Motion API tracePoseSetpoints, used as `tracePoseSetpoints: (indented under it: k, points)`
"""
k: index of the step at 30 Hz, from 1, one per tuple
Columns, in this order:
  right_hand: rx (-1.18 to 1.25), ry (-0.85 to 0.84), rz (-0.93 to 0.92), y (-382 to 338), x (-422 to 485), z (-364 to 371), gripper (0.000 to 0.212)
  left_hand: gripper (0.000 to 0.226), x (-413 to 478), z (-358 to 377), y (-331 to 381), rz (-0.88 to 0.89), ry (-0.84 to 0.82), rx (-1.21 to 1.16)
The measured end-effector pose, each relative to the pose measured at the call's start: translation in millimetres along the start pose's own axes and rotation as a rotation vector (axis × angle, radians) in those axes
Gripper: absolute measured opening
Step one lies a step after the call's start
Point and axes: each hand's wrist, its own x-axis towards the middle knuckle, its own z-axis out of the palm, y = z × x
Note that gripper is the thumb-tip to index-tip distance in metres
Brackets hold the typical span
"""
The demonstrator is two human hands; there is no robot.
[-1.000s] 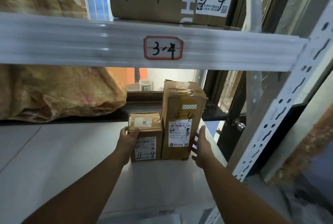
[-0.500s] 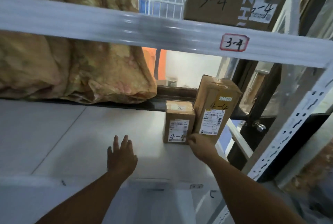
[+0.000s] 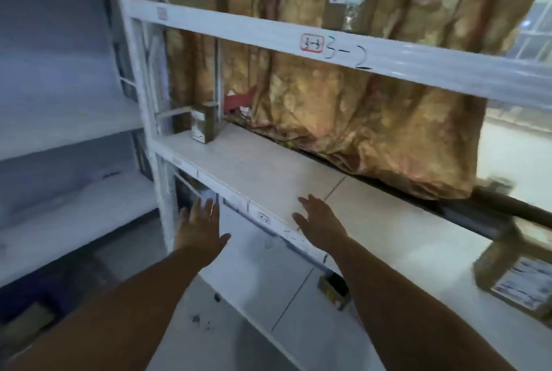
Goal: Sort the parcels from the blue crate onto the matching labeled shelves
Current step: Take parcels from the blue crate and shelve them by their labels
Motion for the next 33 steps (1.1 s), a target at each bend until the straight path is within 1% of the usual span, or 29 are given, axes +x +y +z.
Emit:
tracePoseSetpoints:
  k: [2,4,7,10,13,15,22,26,29,33]
  points:
    - [-0.086,-0.056,-0.131,-47.6,20.0,13.2,0.059,0.079,-12.3,3.4,-49.2,-0.094,-0.02,-0.022]
    - [-0.163,-0.068,-0.275,-93.7,38.0,30.4,0.067,0.079,-29.2,9.1,-93.9,-0.203,-0.048,-0.035]
    - [-0.204,-0.111,-0.438,-157.6,59.5,57.5,0.076,0.078,-55.5,25.0,-150.9,-0.351,-0.087,-0.049]
    - [-0.253,-0.229,-0.558,-214.1,72.5,88.9,0.059,0.073,-86.9,39.0,-198.8,-0.51,-0.147,-0.061]
    - [-0.308,-0.278,-0.678,-256.3,85.8,120.3,0.058,0.072,-114.0,52.0,-237.2,-0.637,-0.218,-0.023]
    - [-0.332,-0.322,-0.731,-283.3,96.2,138.6,0.059,0.073,-128.1,60.4,-259.2,-0.705,-0.273,-0.001]
    - [-0.334,-0.447,-0.87,-356.3,157.5,188.8,0.061,0.066,-127.2,97.1,-315.3,-0.874,-0.362,-0.108]
    - [-0.3,-0.512,-0.896,-383.2,195.0,220.2,0.06,0.065,-109.5,113.7,-331.1,-0.884,-0.416,-0.172]
    - [-0.318,-0.582,-0.936,-399.4,219.1,248.0,0.061,0.064,-97.1,127.4,-338.9,-0.922,-0.462,-0.191]
    - [-0.323,-0.664,-0.946,-422.5,238.4,282.1,0.063,0.065,-95.2,147.6,-351.5,-0.972,-0.506,-0.205]
